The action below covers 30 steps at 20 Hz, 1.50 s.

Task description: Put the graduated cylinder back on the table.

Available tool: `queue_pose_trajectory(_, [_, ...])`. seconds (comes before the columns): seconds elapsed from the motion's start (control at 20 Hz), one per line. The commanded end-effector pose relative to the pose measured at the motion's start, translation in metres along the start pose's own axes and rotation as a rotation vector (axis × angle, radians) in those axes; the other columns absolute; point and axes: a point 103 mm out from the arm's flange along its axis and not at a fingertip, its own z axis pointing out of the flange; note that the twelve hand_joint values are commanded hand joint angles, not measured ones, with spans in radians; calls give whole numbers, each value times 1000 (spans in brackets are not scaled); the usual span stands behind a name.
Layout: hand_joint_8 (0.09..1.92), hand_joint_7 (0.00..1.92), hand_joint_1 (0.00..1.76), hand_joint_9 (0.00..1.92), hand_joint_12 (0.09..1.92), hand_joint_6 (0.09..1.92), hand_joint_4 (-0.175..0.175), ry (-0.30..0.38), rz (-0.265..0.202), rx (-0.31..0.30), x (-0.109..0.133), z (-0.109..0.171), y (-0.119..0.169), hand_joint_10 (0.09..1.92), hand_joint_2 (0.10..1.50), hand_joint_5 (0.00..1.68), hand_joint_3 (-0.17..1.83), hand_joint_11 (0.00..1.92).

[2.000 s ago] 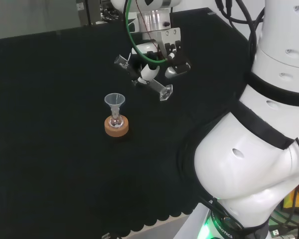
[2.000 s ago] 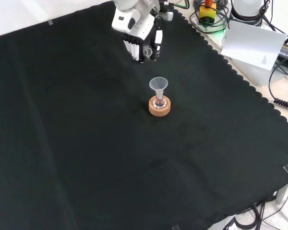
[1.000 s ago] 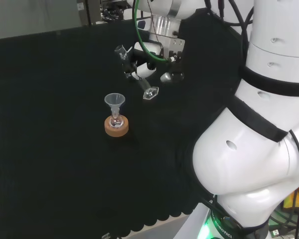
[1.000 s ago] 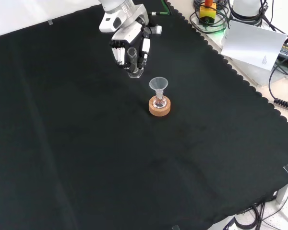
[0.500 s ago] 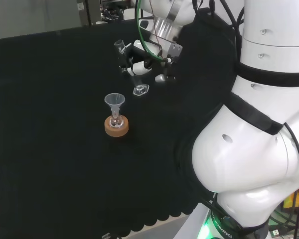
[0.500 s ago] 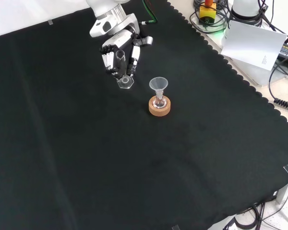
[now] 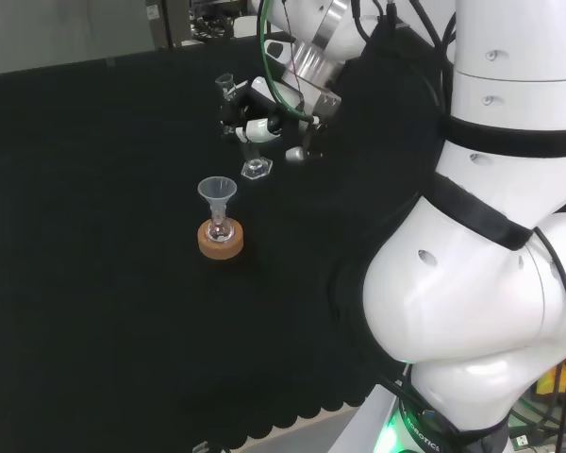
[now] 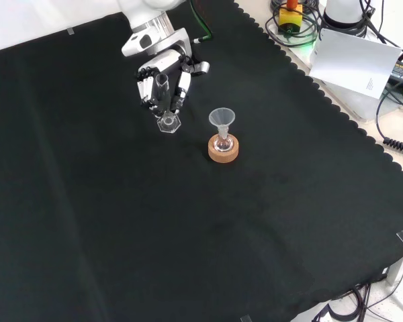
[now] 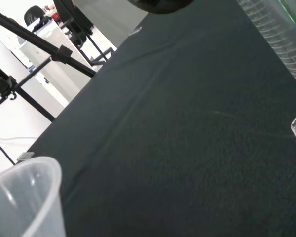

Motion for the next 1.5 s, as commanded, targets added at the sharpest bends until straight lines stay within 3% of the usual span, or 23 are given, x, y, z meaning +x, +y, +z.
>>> queue_pose_trajectory(0.05, [1081, 949, 1249, 1461, 793, 1084, -175, 35, -5, -61, -14, 14, 7, 87, 1141, 913, 1, 1227])
queue_pose_trajectory(0.75, [1108, 931, 1245, 1441, 802, 1109, -175, 81, -18, -115, -30, 42, 26, 87, 1149, 897, 2, 1210])
queue_pose_trajectory(1.45, [1140, 908, 1239, 1410, 812, 1139, -175, 116, -17, -148, -37, 57, 27, 87, 1160, 878, 2, 1183])
queue_pose_trajectory(1.5, [1006, 934, 1200, 1405, 815, 1154, -175, 120, -16, -148, -37, 57, 27, 87, 1166, 873, 4, 1176])
